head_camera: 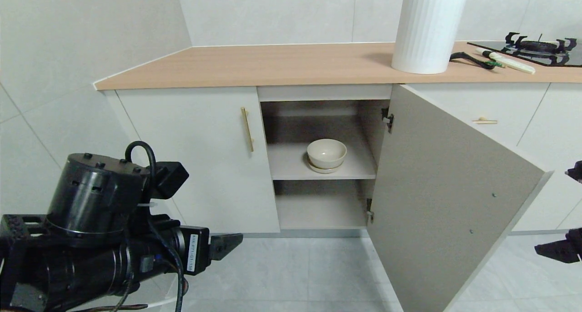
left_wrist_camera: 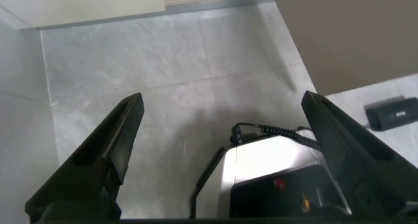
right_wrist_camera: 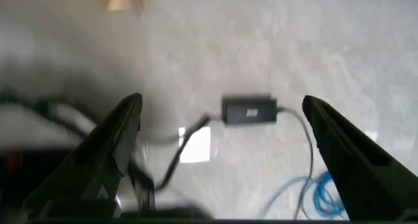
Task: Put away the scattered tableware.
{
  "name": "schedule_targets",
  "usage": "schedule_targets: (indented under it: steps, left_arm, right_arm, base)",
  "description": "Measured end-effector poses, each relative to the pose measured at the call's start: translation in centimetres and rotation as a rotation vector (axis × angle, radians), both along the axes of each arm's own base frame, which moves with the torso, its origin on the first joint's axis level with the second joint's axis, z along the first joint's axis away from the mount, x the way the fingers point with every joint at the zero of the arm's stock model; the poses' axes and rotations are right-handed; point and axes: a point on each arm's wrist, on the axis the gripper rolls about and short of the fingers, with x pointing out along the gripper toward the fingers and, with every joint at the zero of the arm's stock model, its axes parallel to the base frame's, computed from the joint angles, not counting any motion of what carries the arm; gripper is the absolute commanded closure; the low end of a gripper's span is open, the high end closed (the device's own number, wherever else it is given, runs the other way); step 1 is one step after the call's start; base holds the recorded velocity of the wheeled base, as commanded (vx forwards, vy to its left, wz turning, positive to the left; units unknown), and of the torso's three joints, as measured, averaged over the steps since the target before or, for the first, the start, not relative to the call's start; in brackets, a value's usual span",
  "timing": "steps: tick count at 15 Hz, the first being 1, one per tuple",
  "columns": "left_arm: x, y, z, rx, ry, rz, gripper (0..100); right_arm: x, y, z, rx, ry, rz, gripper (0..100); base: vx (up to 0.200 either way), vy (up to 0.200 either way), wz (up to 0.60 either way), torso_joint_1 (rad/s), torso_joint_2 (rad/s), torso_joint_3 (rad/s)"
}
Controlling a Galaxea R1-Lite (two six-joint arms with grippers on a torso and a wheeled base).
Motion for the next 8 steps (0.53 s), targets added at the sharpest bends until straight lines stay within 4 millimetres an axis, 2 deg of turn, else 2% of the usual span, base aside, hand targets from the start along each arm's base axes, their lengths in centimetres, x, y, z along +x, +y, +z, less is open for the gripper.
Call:
schedule_targets:
  steps: [3,8]
  left_arm:
    - [0.0,0.0,0.0,-0.001,-0.001,0.0,0]
    - [0.0,0.0,0.0,-0.002,-0.002,-0.001,0]
  right_arm:
    - [2.3,-1.4,0.1,0.01,-0.098,-0.082,0]
    - [5.2,-1.9,-0.5,0.068,-0.196,-0.166,0]
  base:
    - [0.0,0.0,0.0,0.0,0.0,0.0]
    - [0.0,0.0,0.0,0.0,0.0,0.0]
